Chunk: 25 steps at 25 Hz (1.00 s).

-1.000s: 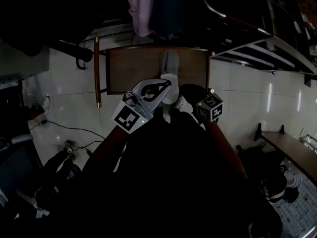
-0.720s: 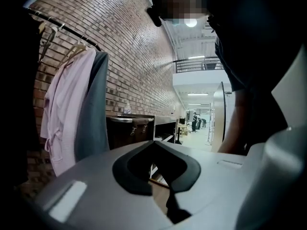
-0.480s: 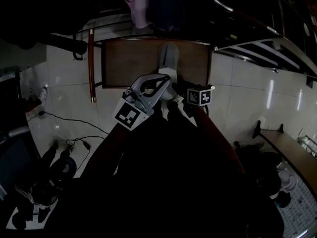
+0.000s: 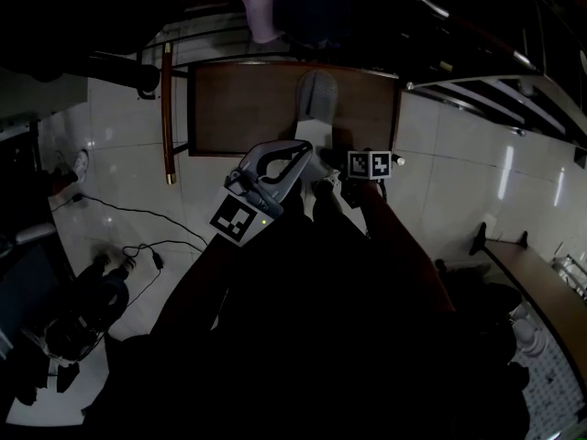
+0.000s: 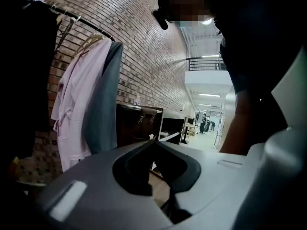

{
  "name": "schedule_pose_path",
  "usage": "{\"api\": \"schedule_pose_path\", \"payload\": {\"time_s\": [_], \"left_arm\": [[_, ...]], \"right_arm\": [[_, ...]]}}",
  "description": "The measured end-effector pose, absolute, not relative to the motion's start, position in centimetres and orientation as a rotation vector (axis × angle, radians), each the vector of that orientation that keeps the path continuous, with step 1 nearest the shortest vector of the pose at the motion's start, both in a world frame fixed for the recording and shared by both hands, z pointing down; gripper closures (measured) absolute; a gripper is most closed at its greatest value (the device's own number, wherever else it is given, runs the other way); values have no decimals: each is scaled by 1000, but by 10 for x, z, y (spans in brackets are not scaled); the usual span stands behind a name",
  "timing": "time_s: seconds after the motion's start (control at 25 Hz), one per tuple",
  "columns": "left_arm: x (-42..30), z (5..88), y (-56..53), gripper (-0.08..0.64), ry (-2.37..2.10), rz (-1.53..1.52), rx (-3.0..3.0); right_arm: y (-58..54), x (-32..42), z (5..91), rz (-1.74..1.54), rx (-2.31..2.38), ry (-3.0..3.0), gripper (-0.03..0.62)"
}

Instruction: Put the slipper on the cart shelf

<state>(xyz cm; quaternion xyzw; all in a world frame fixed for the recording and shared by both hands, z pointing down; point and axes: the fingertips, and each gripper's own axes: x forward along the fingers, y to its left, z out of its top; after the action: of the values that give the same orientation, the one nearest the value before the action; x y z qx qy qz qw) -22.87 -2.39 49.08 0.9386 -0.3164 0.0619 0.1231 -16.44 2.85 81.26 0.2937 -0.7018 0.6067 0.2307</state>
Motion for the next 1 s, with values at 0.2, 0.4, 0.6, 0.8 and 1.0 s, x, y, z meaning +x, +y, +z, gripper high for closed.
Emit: {"api": "schedule_pose_path", "payload": {"time_s": [0.2, 0.4, 0.6, 0.8, 1.0], "left_arm": [[-236, 495, -24, 557, -955, 186, 2705], [-245, 499, -22, 557, -991, 208, 2681], [-251, 500, -19, 557, -1007, 222, 2681], [-247, 493, -19, 557, -1006, 212, 2699], [-241, 480, -22, 558, -987, 201, 2738]], "right_arm": [[32, -176, 820, 1728, 728, -1912, 359], [33, -177, 822, 1746, 726, -1899, 462], [26, -174, 807, 1793, 753, -1955, 503], [24, -163, 782, 1795, 798, -2043, 523], [25, -148, 747, 1808, 839, -2131, 525]]}}
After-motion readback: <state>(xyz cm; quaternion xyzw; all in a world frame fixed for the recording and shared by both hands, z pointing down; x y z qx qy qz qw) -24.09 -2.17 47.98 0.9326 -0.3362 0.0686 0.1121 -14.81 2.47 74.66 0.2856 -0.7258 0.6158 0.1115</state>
